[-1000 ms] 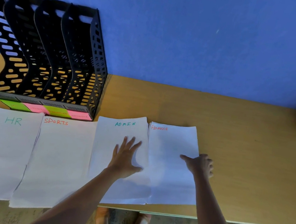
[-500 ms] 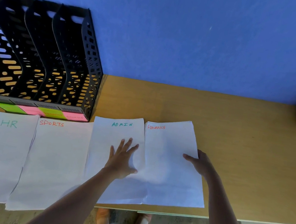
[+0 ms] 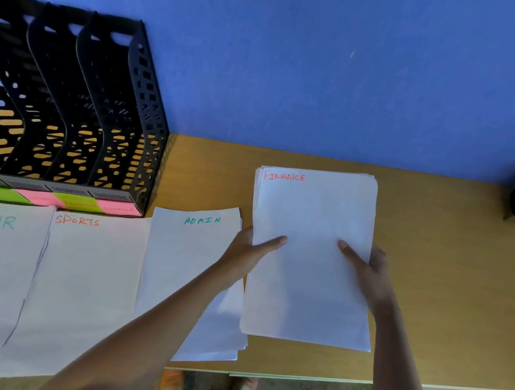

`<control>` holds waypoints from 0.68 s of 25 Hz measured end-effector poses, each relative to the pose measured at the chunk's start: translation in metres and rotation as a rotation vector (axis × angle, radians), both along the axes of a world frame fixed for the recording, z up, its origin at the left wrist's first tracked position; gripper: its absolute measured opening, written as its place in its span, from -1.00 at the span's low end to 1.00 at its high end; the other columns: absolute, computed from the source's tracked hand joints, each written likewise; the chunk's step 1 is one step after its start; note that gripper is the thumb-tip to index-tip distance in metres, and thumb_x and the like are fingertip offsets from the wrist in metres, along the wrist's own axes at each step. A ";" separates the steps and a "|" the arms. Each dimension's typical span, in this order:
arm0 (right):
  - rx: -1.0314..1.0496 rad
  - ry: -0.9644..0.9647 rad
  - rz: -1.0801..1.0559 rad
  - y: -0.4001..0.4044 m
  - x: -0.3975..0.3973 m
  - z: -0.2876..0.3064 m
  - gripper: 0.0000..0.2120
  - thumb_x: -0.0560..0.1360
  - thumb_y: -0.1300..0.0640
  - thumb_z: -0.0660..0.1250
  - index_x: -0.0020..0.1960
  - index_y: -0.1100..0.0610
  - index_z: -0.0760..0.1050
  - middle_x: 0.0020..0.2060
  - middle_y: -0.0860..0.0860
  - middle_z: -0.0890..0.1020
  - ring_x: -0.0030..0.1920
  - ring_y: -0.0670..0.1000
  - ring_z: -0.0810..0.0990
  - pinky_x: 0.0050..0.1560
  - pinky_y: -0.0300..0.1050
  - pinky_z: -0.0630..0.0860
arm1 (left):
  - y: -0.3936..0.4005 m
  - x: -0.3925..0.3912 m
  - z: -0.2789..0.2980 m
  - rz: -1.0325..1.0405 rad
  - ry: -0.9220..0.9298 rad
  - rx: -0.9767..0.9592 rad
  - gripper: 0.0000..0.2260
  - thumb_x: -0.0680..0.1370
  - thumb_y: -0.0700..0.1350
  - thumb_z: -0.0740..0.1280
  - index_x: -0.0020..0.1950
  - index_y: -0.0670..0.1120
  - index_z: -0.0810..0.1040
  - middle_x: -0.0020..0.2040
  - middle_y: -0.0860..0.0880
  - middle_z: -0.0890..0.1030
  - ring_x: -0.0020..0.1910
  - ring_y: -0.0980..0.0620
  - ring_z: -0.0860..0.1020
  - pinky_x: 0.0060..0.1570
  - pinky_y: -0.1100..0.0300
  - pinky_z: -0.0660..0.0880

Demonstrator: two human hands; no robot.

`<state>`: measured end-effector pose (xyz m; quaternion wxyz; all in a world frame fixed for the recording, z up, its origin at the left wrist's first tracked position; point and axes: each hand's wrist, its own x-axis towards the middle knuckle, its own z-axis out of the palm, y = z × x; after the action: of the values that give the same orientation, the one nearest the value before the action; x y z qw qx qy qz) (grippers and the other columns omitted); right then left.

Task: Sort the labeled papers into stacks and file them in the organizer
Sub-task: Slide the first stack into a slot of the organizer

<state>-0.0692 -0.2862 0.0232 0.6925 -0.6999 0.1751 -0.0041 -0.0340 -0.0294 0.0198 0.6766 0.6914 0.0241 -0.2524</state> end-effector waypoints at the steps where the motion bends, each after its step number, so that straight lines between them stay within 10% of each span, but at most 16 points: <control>1: 0.026 -0.003 -0.029 0.004 -0.001 0.003 -0.80 0.47 0.08 0.49 0.05 0.14 0.69 -0.01 0.08 0.74 -0.06 0.05 0.73 -0.17 -0.11 0.63 | -0.008 0.004 0.007 0.038 -0.045 -0.013 -0.68 0.48 0.04 0.48 0.22 0.13 0.59 0.18 0.18 0.67 0.15 0.24 0.61 0.07 0.41 0.49; 6: -0.011 -0.118 -0.125 0.017 -0.004 0.014 -0.92 0.43 0.12 0.54 -0.07 0.02 0.72 -0.10 -0.03 0.76 -0.11 -0.05 0.73 -0.18 -0.16 0.62 | -0.028 0.014 0.027 0.182 -0.137 -0.039 -0.66 0.50 -0.10 0.50 -0.10 0.42 0.63 -0.14 0.36 0.68 -0.10 0.38 0.63 -0.11 0.41 0.55; 11: -0.128 -0.265 -0.152 0.022 -0.012 0.017 -0.70 0.39 0.01 0.58 0.07 -0.23 0.64 -0.04 -0.22 0.72 -0.03 -0.21 0.70 -0.15 -0.39 0.57 | -0.039 0.008 0.032 0.213 -0.188 -0.013 -0.74 0.46 -0.05 0.53 -0.06 0.34 0.64 -0.08 0.33 0.68 -0.08 0.49 0.57 -0.13 0.57 0.45; 17: -0.117 -0.179 -0.169 0.010 -0.017 -0.004 -0.61 0.42 0.08 0.56 0.18 -0.19 0.58 0.09 -0.16 0.69 0.12 -0.13 0.66 0.06 -0.21 0.57 | -0.042 0.001 0.026 0.052 -0.117 0.038 -0.75 0.49 -0.10 0.50 -0.22 0.27 0.65 -0.26 0.36 0.65 -0.27 0.40 0.59 -0.25 0.52 0.46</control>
<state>-0.0859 -0.2765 0.0190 0.6605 -0.7186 0.1706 -0.1349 -0.0329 -0.0718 0.0462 0.6699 0.7168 0.0074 -0.1935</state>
